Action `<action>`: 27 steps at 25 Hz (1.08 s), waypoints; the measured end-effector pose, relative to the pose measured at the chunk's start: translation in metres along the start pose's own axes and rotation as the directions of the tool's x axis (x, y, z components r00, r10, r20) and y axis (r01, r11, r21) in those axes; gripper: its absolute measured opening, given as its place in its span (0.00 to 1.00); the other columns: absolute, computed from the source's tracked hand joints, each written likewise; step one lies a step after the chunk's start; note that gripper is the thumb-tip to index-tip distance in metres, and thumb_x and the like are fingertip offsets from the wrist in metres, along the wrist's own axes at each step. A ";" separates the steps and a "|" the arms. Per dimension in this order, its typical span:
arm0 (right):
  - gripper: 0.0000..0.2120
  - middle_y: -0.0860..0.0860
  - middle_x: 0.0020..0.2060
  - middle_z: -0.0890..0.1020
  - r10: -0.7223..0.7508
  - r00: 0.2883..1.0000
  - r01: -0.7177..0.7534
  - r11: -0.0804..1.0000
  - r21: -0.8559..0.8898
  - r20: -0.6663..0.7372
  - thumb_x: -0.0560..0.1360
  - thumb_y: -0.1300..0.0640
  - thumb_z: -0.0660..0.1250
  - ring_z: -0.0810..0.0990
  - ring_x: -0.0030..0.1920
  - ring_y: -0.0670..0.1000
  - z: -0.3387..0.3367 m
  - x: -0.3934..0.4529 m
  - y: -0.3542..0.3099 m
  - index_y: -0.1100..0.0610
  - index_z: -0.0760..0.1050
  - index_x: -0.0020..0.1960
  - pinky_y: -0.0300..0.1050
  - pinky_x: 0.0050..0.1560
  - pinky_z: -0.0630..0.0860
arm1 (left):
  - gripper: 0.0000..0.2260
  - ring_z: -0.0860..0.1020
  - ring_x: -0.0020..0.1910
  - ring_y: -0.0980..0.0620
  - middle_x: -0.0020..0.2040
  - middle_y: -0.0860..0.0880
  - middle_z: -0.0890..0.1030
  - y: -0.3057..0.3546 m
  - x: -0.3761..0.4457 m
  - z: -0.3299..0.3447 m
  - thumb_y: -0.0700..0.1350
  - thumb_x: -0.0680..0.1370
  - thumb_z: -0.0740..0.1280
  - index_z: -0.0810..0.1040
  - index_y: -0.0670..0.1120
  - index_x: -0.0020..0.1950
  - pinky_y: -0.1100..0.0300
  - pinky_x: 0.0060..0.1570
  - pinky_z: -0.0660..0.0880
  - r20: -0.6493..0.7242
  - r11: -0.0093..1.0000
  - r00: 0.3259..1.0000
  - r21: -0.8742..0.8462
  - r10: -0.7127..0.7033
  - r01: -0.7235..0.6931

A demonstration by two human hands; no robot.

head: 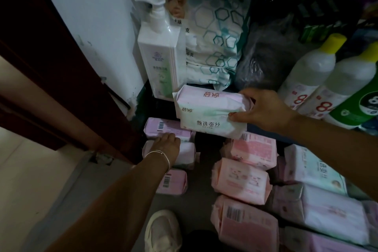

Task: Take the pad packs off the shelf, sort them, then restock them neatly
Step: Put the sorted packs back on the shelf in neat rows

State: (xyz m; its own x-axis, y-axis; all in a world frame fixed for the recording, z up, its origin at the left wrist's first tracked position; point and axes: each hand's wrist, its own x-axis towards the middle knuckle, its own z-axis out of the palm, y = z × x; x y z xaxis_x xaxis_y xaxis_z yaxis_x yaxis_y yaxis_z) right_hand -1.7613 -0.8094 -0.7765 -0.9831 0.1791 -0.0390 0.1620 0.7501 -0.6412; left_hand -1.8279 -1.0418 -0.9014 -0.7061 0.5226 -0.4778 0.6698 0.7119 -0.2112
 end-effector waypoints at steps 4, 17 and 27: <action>0.22 0.51 0.47 0.80 0.032 0.999 -0.032 0.999 0.004 0.039 0.64 0.54 0.78 0.78 0.46 0.49 0.001 -0.001 0.002 0.58 0.76 0.55 0.42 0.48 0.77 | 0.23 0.63 0.69 0.42 0.69 0.40 0.65 0.003 0.007 -0.001 0.41 0.76 0.63 0.62 0.40 0.70 0.48 0.69 0.58 0.016 0.998 1.000 0.053 0.013 -0.014; 0.14 0.48 0.35 0.76 -0.054 0.993 0.066 0.991 0.120 -0.104 0.66 0.58 0.77 0.72 0.34 0.44 -0.086 -0.038 -0.067 0.56 0.73 0.44 0.29 0.30 0.67 | 0.29 0.69 0.60 0.48 0.61 0.49 0.72 -0.049 -0.088 -0.142 0.50 0.68 0.72 0.67 0.51 0.67 0.55 0.58 0.66 -0.052 0.976 0.978 -0.079 0.200 -0.204; 0.16 0.53 0.46 0.80 -0.127 0.914 0.211 0.960 0.184 -0.386 0.67 0.57 0.76 0.78 0.44 0.50 -0.237 -0.061 -0.165 0.57 0.76 0.52 0.40 0.40 0.76 | 0.25 0.75 0.51 0.51 0.53 0.51 0.75 -0.062 -0.201 -0.334 0.44 0.67 0.73 0.72 0.49 0.62 0.61 0.48 0.73 -0.406 0.929 0.886 -0.187 0.224 -0.321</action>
State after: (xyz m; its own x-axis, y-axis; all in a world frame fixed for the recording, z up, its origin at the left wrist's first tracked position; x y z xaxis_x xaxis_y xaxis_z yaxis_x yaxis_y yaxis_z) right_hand -1.7080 -0.7933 -0.4863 -0.8857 0.3141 0.3419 -0.0681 0.6407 -0.7648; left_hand -1.8041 -1.0345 -0.5074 -0.5686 0.8132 -0.1240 0.8055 0.5810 0.1164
